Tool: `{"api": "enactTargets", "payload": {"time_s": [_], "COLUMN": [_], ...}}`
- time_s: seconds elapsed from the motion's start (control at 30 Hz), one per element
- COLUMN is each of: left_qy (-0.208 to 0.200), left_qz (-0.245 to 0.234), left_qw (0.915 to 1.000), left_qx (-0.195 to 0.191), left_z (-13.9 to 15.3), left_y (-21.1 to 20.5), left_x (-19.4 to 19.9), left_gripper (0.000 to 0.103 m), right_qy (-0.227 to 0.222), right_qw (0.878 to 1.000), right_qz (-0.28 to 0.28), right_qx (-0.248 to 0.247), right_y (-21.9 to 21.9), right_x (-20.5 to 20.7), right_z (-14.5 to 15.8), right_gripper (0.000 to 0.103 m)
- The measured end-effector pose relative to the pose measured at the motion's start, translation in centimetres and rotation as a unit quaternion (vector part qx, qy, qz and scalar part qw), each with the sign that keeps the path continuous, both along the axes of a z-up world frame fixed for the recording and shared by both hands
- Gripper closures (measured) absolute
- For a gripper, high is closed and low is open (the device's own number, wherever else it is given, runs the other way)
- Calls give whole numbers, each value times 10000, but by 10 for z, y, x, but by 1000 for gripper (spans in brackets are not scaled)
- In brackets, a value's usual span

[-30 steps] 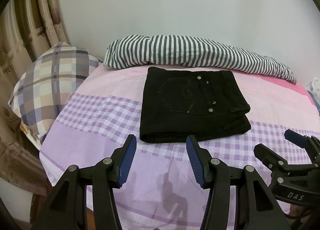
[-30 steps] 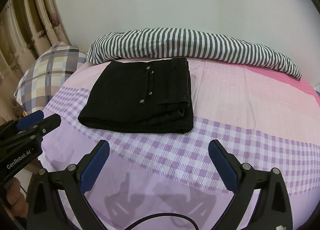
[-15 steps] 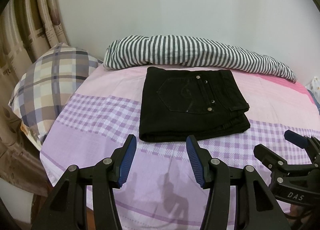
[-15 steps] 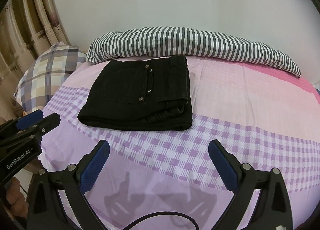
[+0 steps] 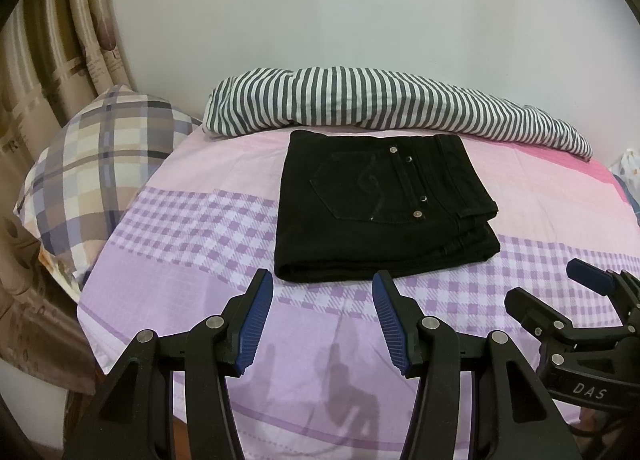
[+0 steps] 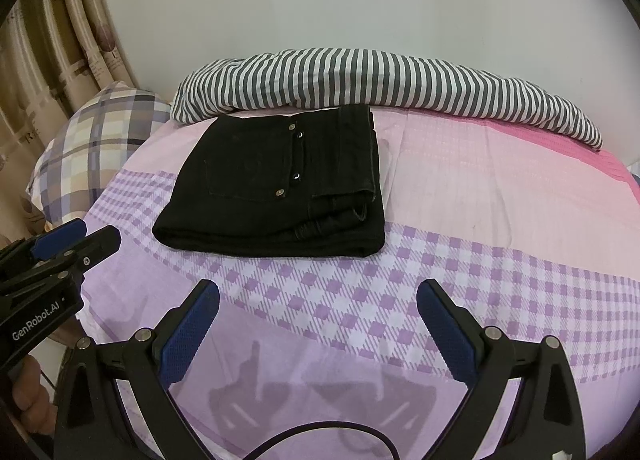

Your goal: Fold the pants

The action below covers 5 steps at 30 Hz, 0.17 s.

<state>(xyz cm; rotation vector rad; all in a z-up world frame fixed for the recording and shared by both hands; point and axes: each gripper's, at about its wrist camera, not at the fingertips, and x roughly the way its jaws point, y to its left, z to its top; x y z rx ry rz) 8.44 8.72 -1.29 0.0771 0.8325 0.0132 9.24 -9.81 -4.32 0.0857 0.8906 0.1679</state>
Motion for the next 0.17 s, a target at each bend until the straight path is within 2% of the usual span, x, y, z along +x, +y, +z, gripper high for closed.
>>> {"api": "enactTargets", "payload": {"time_s": [0.17], "left_qy": [28], "left_qz": [-19], "left_qw": [10000], "left_qx": [-5], "left_z": [-2], "left_y": [0], "left_x": [1], "left_gripper": [50], "right_qy": [9], "right_qw": [10000], "right_qz": [-7], "right_qx": [3], "right_y": [0], "right_x": [0], "right_z": [0], "right_gripper": [5]}}
